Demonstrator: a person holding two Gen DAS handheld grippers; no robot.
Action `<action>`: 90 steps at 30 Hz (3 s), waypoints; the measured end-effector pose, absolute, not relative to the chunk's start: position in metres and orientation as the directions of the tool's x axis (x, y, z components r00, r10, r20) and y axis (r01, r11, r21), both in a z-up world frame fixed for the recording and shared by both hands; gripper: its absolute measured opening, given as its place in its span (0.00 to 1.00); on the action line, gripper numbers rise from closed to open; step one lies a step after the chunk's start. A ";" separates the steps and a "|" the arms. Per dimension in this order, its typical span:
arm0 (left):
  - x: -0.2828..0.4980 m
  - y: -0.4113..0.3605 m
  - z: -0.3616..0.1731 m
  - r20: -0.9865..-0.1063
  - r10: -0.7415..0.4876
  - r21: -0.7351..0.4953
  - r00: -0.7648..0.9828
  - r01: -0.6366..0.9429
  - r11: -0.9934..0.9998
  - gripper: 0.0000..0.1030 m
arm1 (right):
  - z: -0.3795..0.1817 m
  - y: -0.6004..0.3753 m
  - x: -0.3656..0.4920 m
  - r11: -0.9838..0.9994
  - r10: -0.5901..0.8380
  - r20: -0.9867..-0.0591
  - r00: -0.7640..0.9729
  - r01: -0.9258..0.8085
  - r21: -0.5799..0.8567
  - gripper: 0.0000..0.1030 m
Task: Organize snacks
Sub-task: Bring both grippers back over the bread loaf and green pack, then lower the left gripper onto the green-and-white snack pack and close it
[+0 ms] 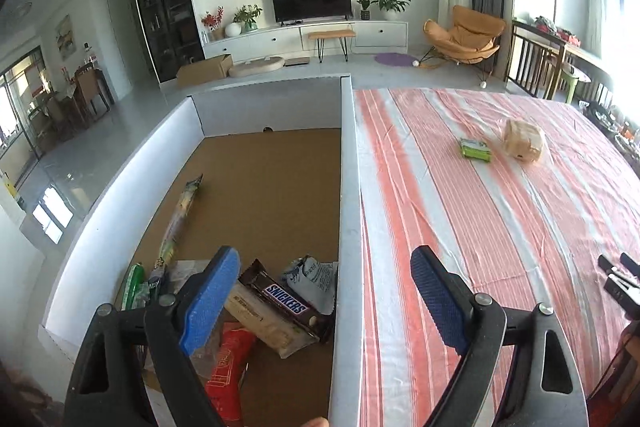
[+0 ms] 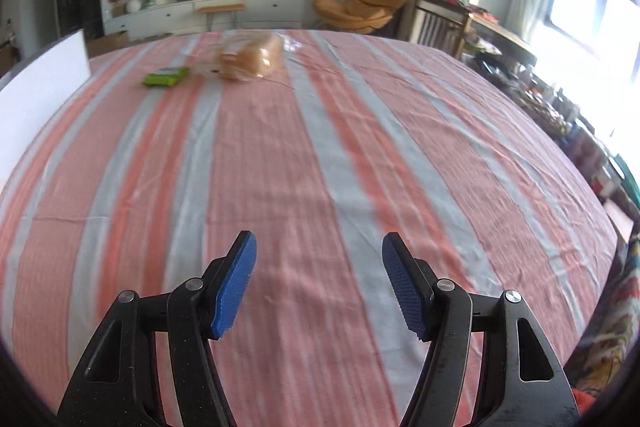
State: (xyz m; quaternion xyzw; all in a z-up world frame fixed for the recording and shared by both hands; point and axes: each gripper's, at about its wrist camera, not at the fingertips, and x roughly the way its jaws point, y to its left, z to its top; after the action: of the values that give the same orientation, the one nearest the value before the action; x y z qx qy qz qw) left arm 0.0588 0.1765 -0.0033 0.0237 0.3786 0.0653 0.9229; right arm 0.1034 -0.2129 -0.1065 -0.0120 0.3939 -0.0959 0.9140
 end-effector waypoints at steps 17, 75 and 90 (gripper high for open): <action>0.053 0.132 -0.007 -0.718 0.121 0.094 0.685 -0.076 0.993 0.85 | -0.113 -0.233 0.096 0.976 -0.167 -0.739 0.653 0.218 -0.027 0.70; 0.247 -0.009 -0.077 -0.887 -0.151 -0.093 0.436 0.151 0.984 1.00 | -0.119 -0.255 0.092 0.951 -0.197 -0.773 0.603 0.308 -0.002 0.82; 0.377 -0.015 -0.115 -0.904 -0.065 -0.032 0.423 0.085 0.996 0.85 | -0.119 -0.255 0.092 0.951 -0.197 -0.773 0.603 0.309 -0.002 0.84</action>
State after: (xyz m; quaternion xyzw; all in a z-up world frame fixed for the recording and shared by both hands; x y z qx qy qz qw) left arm 0.3767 -0.0150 -0.1151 0.0091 0.5353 -0.0445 0.8434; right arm 0.0917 -0.2550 -0.1186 0.0660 0.4225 -0.1418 0.8928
